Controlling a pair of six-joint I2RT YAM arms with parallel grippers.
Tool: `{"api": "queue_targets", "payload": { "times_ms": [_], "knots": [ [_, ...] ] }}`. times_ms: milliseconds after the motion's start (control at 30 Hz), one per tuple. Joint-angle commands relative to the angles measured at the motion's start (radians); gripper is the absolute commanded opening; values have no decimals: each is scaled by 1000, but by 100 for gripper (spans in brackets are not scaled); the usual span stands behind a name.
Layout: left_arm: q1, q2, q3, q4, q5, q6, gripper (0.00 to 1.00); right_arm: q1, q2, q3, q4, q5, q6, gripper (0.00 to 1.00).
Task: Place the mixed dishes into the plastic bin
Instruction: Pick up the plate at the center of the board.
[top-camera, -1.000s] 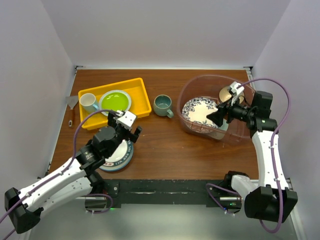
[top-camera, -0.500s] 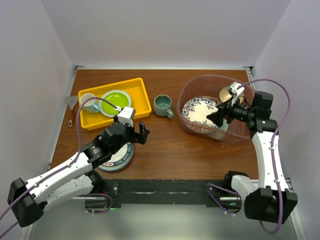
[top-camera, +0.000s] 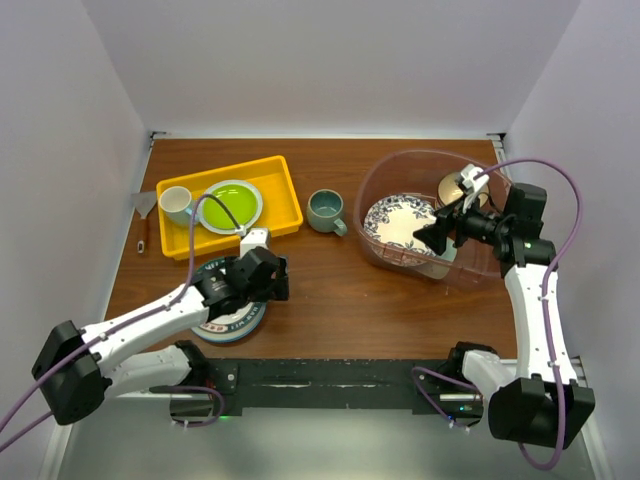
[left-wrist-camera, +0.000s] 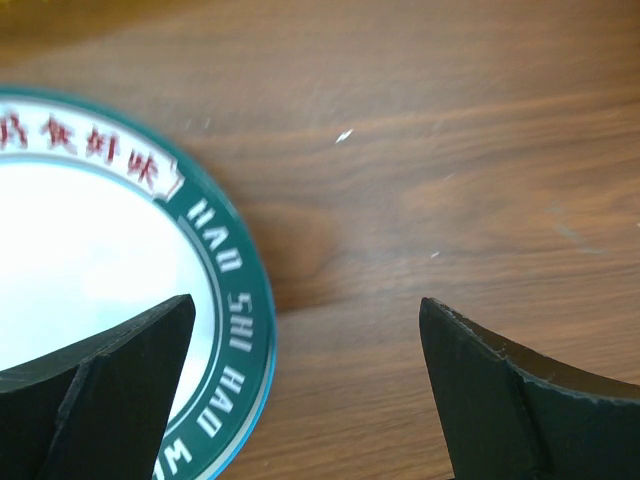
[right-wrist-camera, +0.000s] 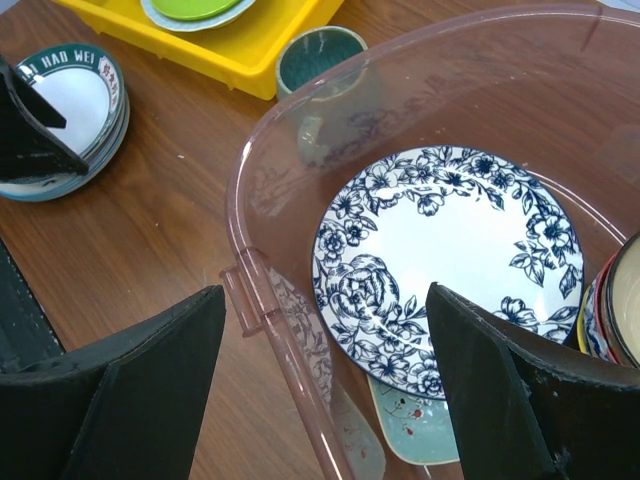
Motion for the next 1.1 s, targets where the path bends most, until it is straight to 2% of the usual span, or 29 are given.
{"api": "queue_targets", "payload": {
  "times_ms": [0, 433, 1067],
  "knots": [
    [-54, 43, 57, -102, -126, -104, 100, -4, -25, 13, 5, -17, -16, 86],
    [-146, 252, 116, -232, -269, -240, 100, -4, -19, 6, 8, -14, -16, 87],
    [-152, 255, 93, -195, -253, -224, 100, -4, -17, 5, 8, -16, -19, 87]
  ]
}}
